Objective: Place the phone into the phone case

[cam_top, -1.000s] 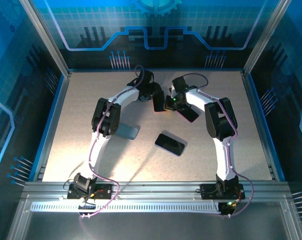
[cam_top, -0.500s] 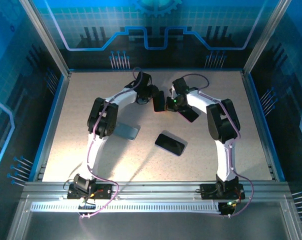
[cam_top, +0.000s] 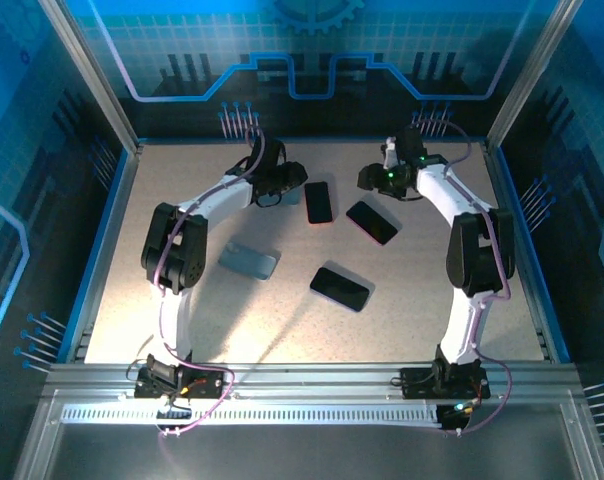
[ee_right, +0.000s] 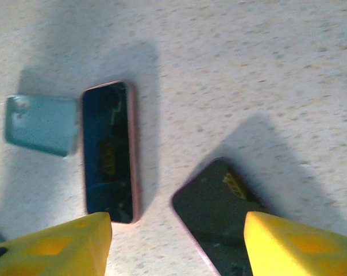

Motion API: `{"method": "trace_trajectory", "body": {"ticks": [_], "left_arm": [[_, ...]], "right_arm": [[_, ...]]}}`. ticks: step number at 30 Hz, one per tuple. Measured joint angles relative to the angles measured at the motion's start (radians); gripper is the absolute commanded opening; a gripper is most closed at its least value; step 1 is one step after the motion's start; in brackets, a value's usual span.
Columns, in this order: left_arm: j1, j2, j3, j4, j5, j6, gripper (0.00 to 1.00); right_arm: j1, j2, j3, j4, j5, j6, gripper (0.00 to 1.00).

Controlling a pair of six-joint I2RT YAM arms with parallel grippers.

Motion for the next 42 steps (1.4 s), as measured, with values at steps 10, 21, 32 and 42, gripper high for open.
{"method": "trace_trajectory", "body": {"ticks": [10,21,32,42], "left_arm": [[0.049,0.124,0.04,-0.028,0.0,0.054,0.39],[0.069,0.177,0.065,-0.067,0.004,0.089,0.39],[0.085,0.089,-0.092,-0.015,0.003,0.105,0.38],[0.098,0.0,-0.211,-0.015,-0.005,0.112,0.38]], "right_arm": [[-0.055,0.135,0.025,-0.087,0.047,-0.02,0.71],[-0.053,0.122,-0.07,-0.071,0.059,-0.021,0.78],[-0.007,0.032,-0.201,-0.05,0.041,-0.011,0.81],[0.054,-0.029,-0.263,-0.085,0.042,-0.005,0.88]]}}
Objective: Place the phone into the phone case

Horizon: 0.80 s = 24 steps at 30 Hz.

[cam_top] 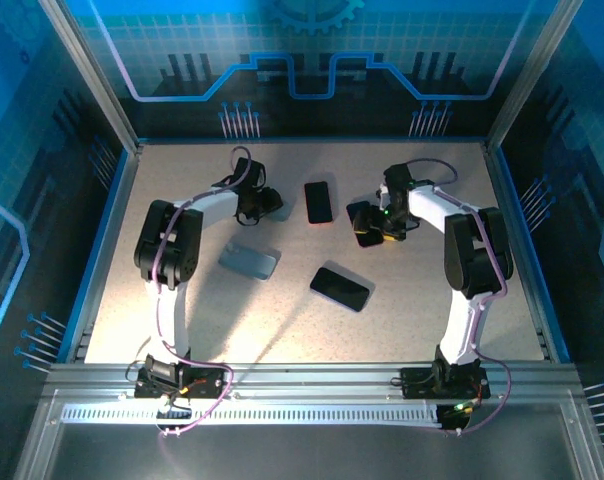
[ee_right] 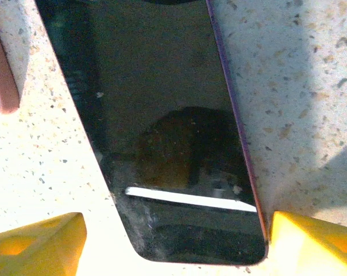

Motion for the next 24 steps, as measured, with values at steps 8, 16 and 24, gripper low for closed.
{"method": "trace_trajectory", "body": {"ticks": [8,16,24], "left_arm": [[0.0,-0.052,-0.026,0.005,0.01,0.0,0.38],[0.0,-0.143,-0.089,0.031,0.04,-0.009,0.39],[0.0,-0.18,-0.143,0.061,0.062,-0.028,0.39]], "right_arm": [[0.072,0.031,0.157,-0.075,0.146,-0.093,0.95],[0.124,0.153,0.282,-0.109,0.244,-0.174,0.92],[0.123,0.195,0.28,-0.135,0.291,-0.211,0.83]]}}
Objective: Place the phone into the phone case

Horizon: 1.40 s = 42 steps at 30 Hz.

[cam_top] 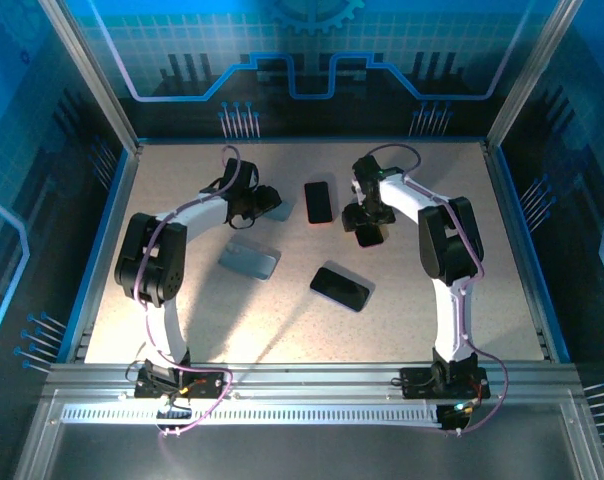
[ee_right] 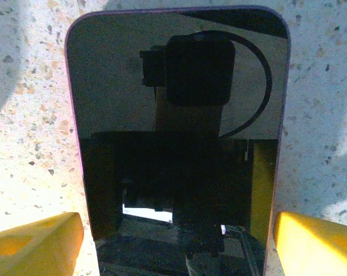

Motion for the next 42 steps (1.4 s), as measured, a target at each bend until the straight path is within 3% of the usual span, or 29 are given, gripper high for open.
{"method": "trace_trajectory", "body": {"ticks": [8,14,17,29,34,42], "left_arm": [[-0.011,0.0,-0.024,0.003,0.0,-0.006,0.38],[-0.049,0.0,-0.023,-0.002,0.0,-0.005,0.38],[-0.066,0.0,-0.022,-0.003,0.0,-0.005,0.38],[-0.14,0.023,0.055,-0.004,0.031,-0.006,0.4],[-0.161,0.086,0.101,0.016,0.083,-0.022,0.49],[-0.169,0.186,0.15,0.083,0.173,-0.078,0.51]], "right_arm": [[0.011,0.0,-0.015,0.01,0.025,-0.016,0.79],[0.019,-0.003,-0.013,0.008,0.047,-0.019,0.6],[0.019,-0.004,-0.013,0.006,0.049,-0.022,0.55],[0.02,-0.082,-0.093,0.01,0.035,-0.037,0.55],[0.021,-0.168,-0.133,0.0,-0.015,-0.036,0.55],[0.022,-0.23,-0.168,0.006,-0.116,-0.026,0.56]]}}
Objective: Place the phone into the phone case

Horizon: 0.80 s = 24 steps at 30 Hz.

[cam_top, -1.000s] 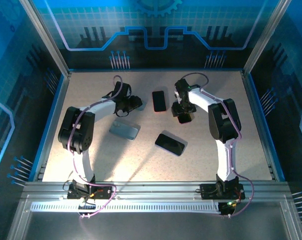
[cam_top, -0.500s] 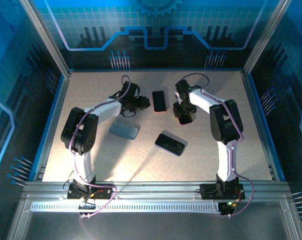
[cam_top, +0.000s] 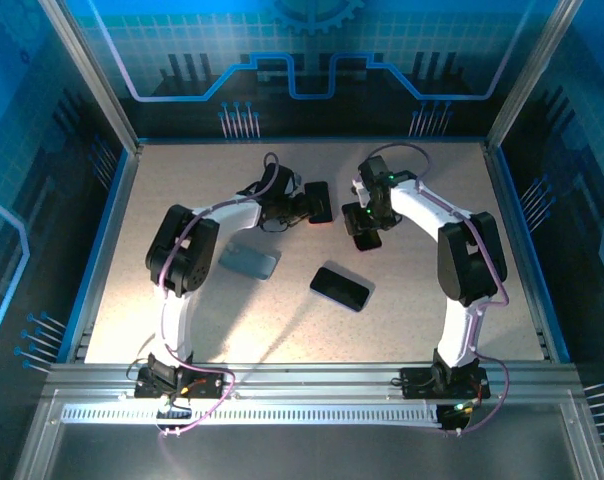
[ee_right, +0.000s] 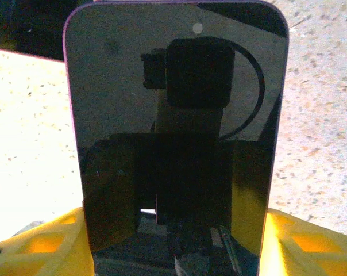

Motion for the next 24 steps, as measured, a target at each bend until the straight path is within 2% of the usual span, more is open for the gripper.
{"method": "trace_trajectory", "body": {"ticks": [10,24], "left_arm": [[-0.042,0.041,0.083,0.045,0.056,-0.049,0.52],[-0.054,0.082,0.093,0.052,0.089,-0.053,0.5]], "right_arm": [[0.006,0.0,-0.011,0.003,-0.054,0.013,0.56],[0.013,0.0,0.003,0.003,-0.089,0.024,0.56]]}}
